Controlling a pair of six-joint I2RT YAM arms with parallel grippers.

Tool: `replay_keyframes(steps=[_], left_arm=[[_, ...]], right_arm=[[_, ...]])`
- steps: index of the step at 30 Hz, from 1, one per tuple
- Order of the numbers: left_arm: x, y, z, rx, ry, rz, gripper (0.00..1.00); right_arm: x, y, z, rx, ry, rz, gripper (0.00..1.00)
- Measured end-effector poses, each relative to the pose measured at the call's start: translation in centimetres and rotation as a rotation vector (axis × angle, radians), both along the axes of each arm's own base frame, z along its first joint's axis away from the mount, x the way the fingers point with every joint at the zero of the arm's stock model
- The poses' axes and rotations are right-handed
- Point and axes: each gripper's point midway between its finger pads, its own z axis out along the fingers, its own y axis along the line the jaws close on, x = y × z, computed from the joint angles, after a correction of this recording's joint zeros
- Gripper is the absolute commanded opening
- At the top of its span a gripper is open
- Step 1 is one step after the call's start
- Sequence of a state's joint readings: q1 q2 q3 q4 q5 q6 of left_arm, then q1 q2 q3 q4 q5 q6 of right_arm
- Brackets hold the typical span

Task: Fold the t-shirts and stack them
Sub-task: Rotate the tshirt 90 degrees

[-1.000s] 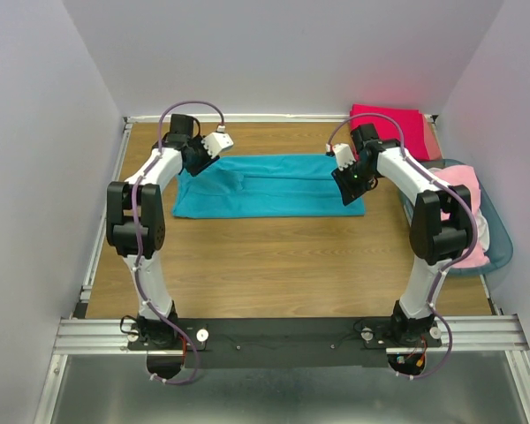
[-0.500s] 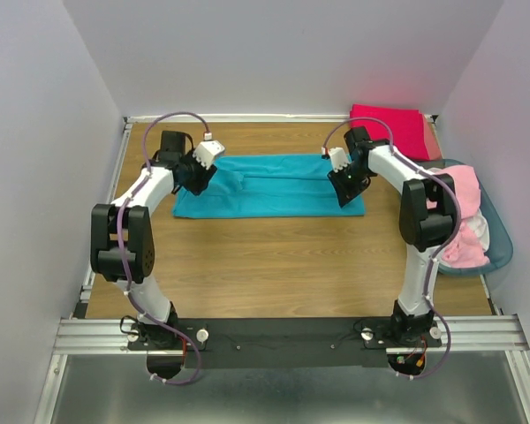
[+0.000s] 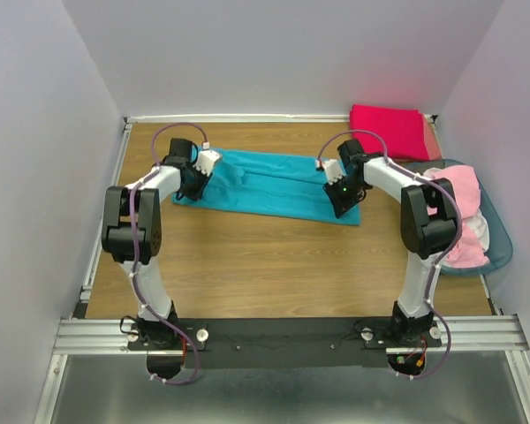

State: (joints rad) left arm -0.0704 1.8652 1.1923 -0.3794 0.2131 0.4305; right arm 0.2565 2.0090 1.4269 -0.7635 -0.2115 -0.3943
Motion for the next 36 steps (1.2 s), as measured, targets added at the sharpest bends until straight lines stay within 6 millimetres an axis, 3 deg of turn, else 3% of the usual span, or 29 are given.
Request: replay_keyframes(steps=[2,6,7,9,10,13,15,17,19,21,22,25,29,33,36], left_arm=[[2.8,0.6,0.2,0.034,-0.023,0.015,0.29],[12.1,2.2,1.9,0.104,-0.134,0.050,0.36],[13.3,2.4,2.3,0.108,-0.154,0.057,0.38],[15.8,2.8,4.6,0.104,-0.220,0.070,0.43],[16.1,2.8,5.8,0.099,-0.243,0.073,0.45],[15.7,2.7,9.3,0.064,-0.301,0.081,0.45],[15.0,2.2,11.5,0.032,-0.336,0.081,0.44],[13.4,1.3,13.1,-0.010,-0.353,0.074,0.42],[11.9,0.5,13.5,-0.045,-0.351,0.068,0.40],[10.7,0.0,12.9,-0.066,-0.333,0.065,0.39],[9.9,-0.2,12.1,-0.074,-0.309,0.065,0.39],[8.1,-0.7,9.2,-0.090,-0.236,0.067,0.39],[6.0,-0.9,6.1,-0.098,-0.154,0.077,0.38],[5.2,-1.0,5.1,-0.105,-0.123,0.090,0.38],[5.5,-1.2,5.3,-0.111,-0.134,0.094,0.38]], right_arm=[[-1.8,1.6,0.2,0.013,0.013,0.039,0.33],[-8.4,8.6,1.4,0.155,0.140,0.175,0.35],[-9.3,10.1,2.5,0.188,0.163,0.191,0.36],[-8.3,11.1,4.3,0.228,0.139,0.187,0.36],[-6.5,11.4,5.8,0.253,0.090,0.170,0.36],[-1.5,10.2,9.1,0.271,-0.054,0.110,0.35],[1.5,8.9,10.0,0.245,-0.123,0.067,0.34],[3.5,8.1,9.4,0.210,-0.150,0.043,0.34],[5.1,7.7,7.4,0.165,-0.152,0.031,0.33],[5.3,7.3,5.1,0.121,-0.122,0.027,0.33],[5.3,6.9,3.2,0.088,-0.092,0.025,0.33],[5.0,6.2,0.5,0.037,-0.049,0.021,0.32],[5.2,5.9,0.3,0.023,-0.069,0.020,0.31],[4.4,5.8,0.1,0.032,-0.097,0.030,0.27],[1.6,6.4,0.0,0.044,-0.083,0.057,0.29]])
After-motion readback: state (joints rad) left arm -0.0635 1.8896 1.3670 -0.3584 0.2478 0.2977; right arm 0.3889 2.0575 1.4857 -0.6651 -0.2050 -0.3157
